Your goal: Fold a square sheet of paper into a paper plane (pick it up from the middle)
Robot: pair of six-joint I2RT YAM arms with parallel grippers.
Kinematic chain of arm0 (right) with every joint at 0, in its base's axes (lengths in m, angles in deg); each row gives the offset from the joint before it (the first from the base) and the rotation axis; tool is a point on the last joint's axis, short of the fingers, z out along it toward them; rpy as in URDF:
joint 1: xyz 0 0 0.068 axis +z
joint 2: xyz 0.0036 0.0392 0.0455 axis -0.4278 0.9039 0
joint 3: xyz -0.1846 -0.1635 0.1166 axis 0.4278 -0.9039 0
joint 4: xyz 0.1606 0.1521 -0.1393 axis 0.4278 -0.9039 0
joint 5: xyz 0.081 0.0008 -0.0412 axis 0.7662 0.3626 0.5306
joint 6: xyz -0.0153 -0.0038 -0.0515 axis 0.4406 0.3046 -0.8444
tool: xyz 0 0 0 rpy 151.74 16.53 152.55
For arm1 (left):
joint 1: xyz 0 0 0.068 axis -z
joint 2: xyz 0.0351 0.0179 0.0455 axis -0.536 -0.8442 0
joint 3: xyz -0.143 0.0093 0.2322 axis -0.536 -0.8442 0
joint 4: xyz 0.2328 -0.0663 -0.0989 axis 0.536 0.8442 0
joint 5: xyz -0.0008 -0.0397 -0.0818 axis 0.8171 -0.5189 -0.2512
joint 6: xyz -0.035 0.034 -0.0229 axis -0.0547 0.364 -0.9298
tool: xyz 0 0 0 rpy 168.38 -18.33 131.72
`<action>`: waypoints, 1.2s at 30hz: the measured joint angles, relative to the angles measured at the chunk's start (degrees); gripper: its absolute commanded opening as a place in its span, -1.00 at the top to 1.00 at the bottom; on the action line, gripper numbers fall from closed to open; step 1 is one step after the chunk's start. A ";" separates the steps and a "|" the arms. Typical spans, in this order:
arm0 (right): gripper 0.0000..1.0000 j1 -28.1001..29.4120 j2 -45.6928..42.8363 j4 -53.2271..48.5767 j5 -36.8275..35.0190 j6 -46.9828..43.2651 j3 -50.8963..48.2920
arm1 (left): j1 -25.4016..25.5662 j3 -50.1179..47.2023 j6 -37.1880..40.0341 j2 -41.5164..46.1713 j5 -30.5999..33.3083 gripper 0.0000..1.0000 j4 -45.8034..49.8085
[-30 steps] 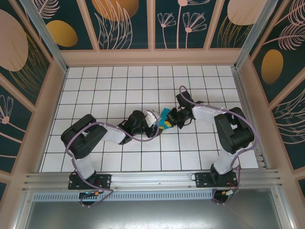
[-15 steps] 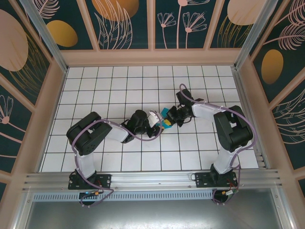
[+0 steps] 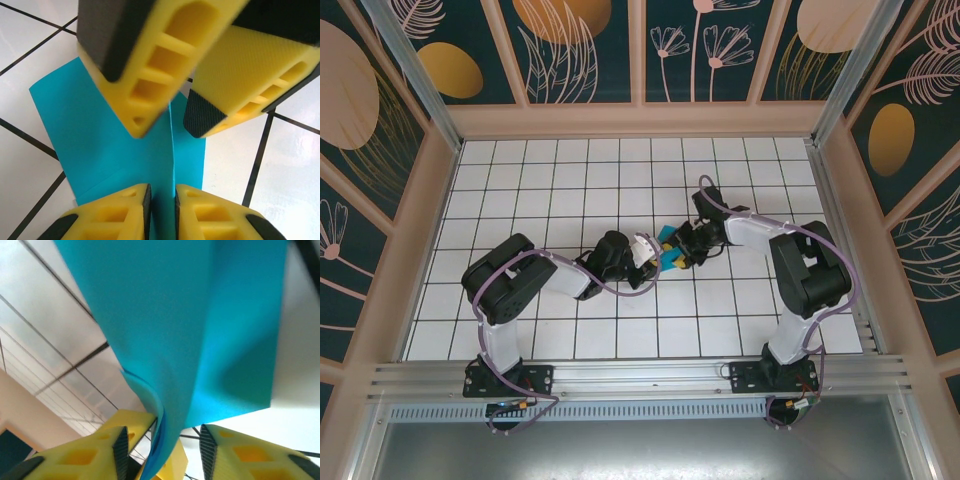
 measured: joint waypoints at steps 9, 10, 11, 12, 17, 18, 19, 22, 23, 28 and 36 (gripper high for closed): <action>-0.31 -3.06 -11.02 3.63 -6.67 -6.12 -5.38 | 0.00 0.13 -6.10 0.00 0.02 0.78 1.22; -0.32 -3.17 -13.09 4.94 -7.43 -7.19 -6.88 | 0.00 0.31 -7.43 0.00 0.02 0.79 1.73; -0.33 -3.19 -14.73 6.12 -7.89 -8.17 -8.13 | 0.00 0.39 -8.70 0.00 0.02 0.80 1.95; -0.33 -3.19 -16.55 7.67 -8.17 -9.22 -9.66 | 0.00 0.48 -10.38 0.00 0.02 0.80 2.14; -0.29 -3.15 -20.00 17.00 -7.23 -12.83 -16.68 | 0.00 0.52 -19.37 0.02 -0.04 0.81 2.16; -0.27 -3.04 -19.98 18.62 -6.75 -13.18 -18.03 | 0.00 0.50 -21.59 0.02 -0.20 0.81 2.08; -0.25 -2.84 -19.96 19.82 -6.25 -13.46 -19.12 | 0.00 0.39 -23.47 0.09 -0.31 0.81 1.84; -0.17 -1.79 -19.43 22.93 -5.31 -14.32 -20.63 | 0.00 -1.18 -29.33 0.92 -0.81 0.81 -0.20; -0.14 -1.42 -19.15 23.93 -4.96 -14.45 -20.74 | 0.00 -1.79 -30.88 1.29 -0.83 0.81 -0.85; 0.04 -0.35 -16.57 28.94 -3.45 -14.67 -20.79 | 0.00 -5.31 -37.68 2.89 -0.59 0.81 -5.46; 0.11 1.38 -12.15 30.69 -2.84 -14.49 -20.26 | 0.00 -6.62 -40.68 3.41 -0.15 0.78 -8.02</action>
